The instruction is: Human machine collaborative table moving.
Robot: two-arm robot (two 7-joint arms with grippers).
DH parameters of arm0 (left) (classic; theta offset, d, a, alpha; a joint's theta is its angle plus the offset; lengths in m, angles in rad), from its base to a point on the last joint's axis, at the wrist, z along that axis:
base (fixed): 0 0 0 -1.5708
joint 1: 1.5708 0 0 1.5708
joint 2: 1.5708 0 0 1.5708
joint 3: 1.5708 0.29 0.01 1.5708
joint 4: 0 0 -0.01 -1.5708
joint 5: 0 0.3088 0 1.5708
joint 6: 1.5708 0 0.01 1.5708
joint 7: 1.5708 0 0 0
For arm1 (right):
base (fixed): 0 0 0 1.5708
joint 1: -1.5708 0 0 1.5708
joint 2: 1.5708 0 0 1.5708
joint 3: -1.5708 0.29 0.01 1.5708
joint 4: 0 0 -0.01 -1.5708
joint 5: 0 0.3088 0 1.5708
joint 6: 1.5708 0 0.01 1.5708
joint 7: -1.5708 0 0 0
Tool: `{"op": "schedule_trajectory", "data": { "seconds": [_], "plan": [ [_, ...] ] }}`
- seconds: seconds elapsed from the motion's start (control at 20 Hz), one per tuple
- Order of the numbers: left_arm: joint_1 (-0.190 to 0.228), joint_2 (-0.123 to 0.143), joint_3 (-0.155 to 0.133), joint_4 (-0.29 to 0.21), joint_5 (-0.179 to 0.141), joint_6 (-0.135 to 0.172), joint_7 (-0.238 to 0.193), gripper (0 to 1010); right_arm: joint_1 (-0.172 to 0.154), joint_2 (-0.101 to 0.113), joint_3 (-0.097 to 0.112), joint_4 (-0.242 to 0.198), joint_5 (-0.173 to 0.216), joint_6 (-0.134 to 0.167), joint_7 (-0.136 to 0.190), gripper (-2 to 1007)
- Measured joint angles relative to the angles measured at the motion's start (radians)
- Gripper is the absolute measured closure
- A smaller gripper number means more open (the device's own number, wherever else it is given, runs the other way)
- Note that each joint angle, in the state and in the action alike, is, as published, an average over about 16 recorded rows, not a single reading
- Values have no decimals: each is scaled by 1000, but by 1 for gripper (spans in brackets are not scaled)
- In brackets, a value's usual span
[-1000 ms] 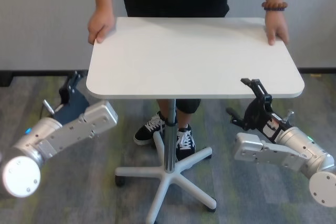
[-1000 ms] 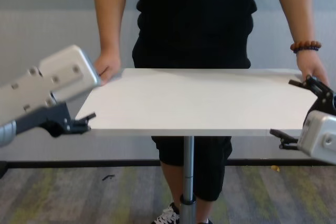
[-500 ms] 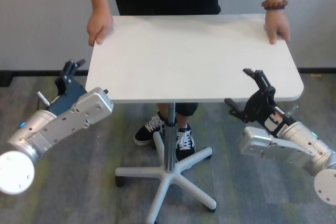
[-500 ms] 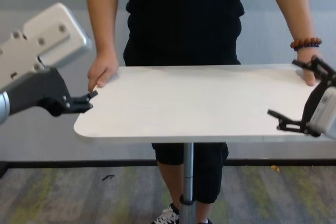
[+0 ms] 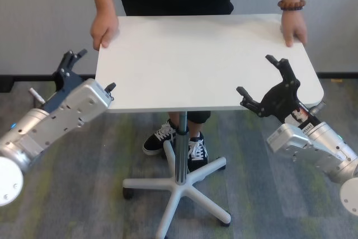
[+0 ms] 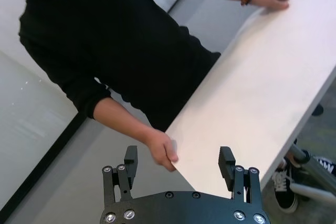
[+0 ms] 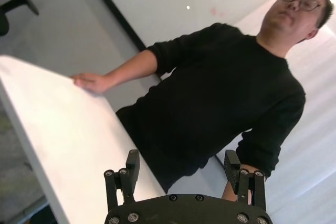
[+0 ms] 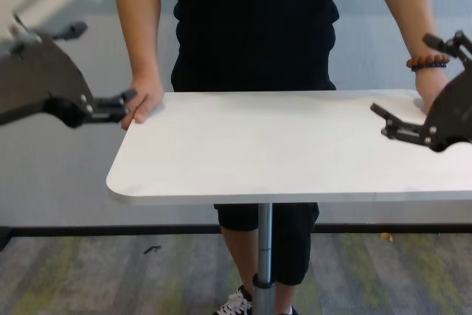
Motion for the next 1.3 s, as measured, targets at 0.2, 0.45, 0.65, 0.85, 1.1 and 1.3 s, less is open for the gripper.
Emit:
{"op": "schedule_trajectory", "data": {
  "seconds": [0.2,0.45,0.65,0.85,1.1,1.3],
  "plan": [
    [36,5,-25,-62,-35,-1,-11,10,-10,-7,1,-26,33,-15,-5,0],
    [99,18,-61,-142,-70,-2,-19,10,-40,-24,-2,-81,56,14,-5,0],
    [158,33,-92,-199,-86,-3,-24,10,-77,-46,-7,-133,64,63,-3,0],
    [217,51,-123,-242,-95,-7,-29,10,-119,-70,-16,-185,65,120,-1,0],
    [280,72,-160,-269,-104,-23,-31,10,-164,-95,-33,-238,53,184,0,0],
    [311,81,-178,-274,-105,-41,-30,10,-184,-104,-51,-264,30,216,0,0]
  ]
}}
